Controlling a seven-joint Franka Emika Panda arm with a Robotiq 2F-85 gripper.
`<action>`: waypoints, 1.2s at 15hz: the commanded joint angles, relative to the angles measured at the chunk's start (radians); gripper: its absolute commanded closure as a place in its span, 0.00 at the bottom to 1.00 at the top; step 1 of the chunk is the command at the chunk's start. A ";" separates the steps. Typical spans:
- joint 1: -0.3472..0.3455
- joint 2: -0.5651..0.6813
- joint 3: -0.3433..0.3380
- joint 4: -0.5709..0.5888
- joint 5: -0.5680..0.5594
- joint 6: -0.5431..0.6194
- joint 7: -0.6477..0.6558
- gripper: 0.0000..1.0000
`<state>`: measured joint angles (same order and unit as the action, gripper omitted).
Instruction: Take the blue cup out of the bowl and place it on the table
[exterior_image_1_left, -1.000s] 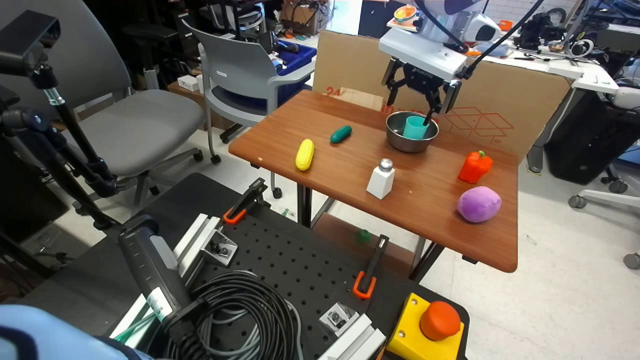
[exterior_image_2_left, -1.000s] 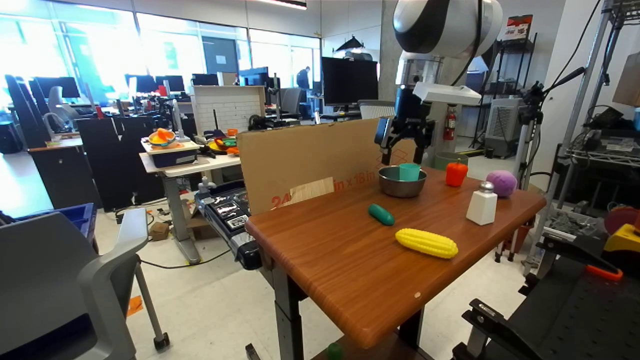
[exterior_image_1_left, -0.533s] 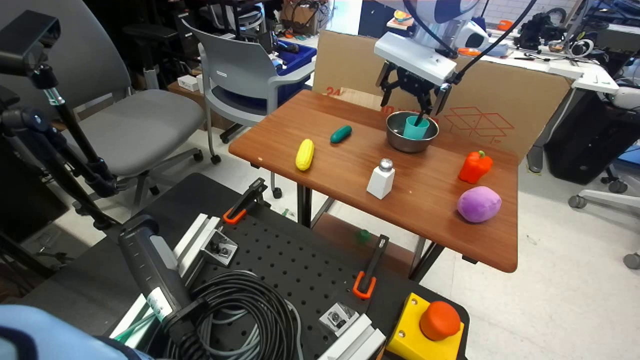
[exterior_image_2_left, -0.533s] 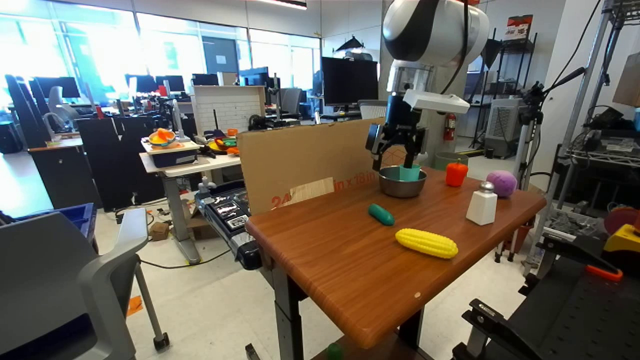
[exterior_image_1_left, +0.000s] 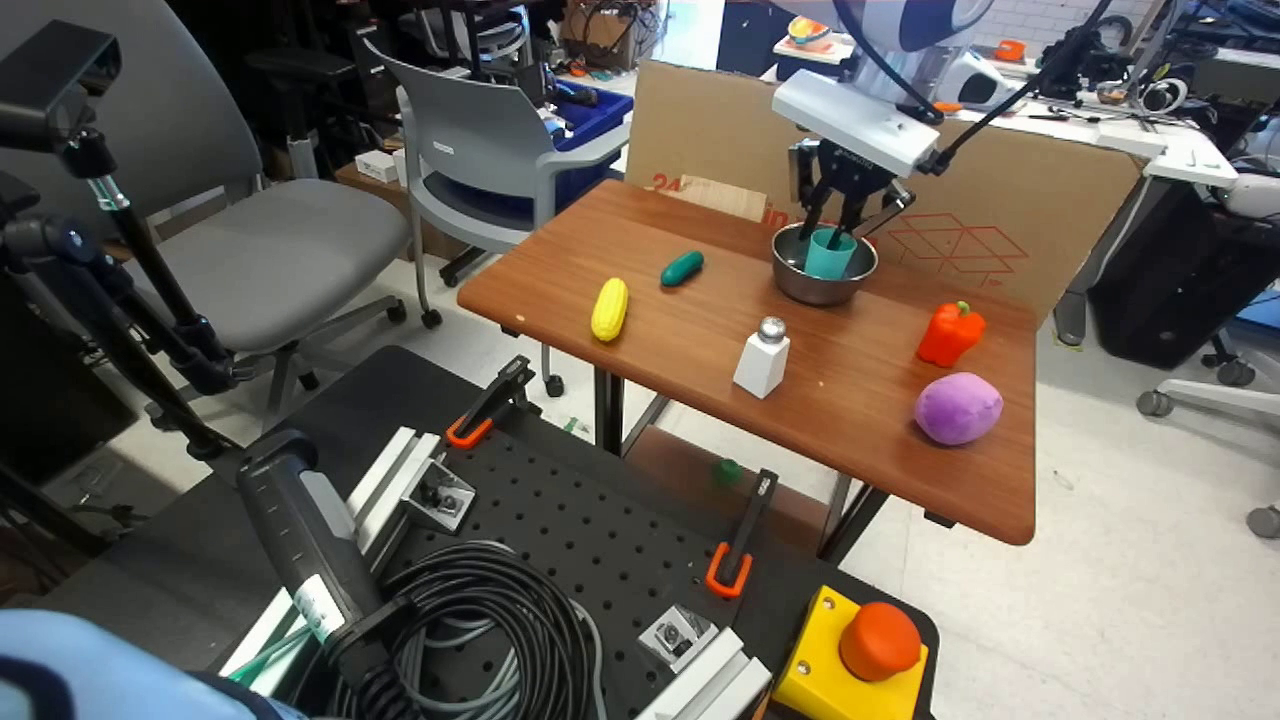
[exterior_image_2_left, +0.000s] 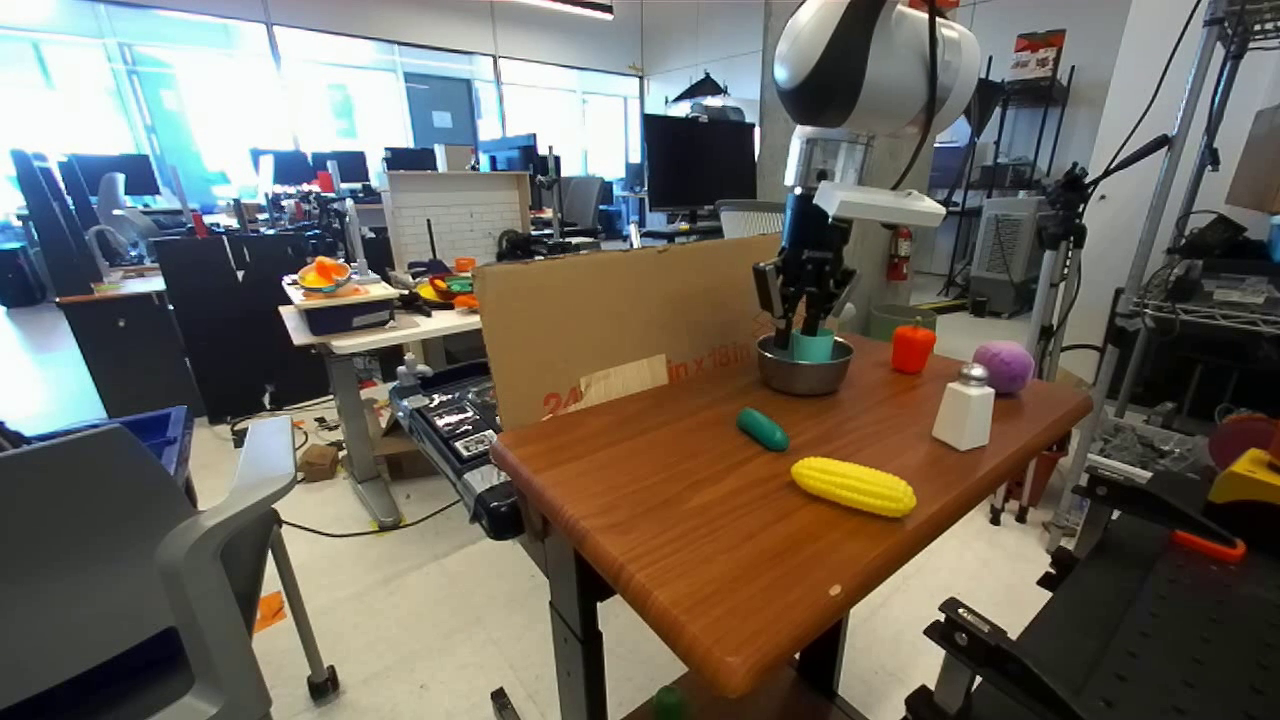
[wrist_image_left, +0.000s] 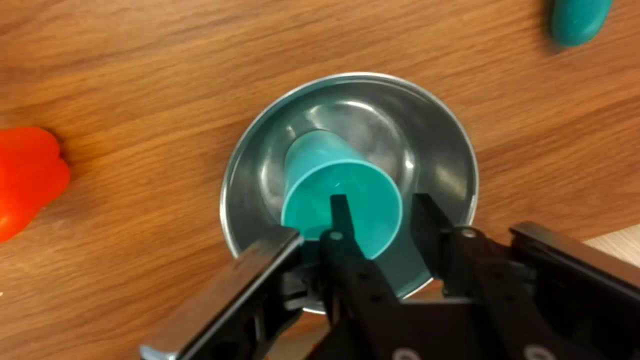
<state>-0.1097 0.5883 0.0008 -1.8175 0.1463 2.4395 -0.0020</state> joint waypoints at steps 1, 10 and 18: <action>-0.010 0.007 -0.002 0.040 0.015 -0.058 0.001 0.95; 0.061 -0.098 -0.017 0.046 -0.057 -0.100 0.043 0.99; 0.228 -0.226 0.051 0.044 -0.169 -0.099 0.086 0.99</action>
<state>0.0579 0.3777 0.0378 -1.7619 0.0329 2.2970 0.0363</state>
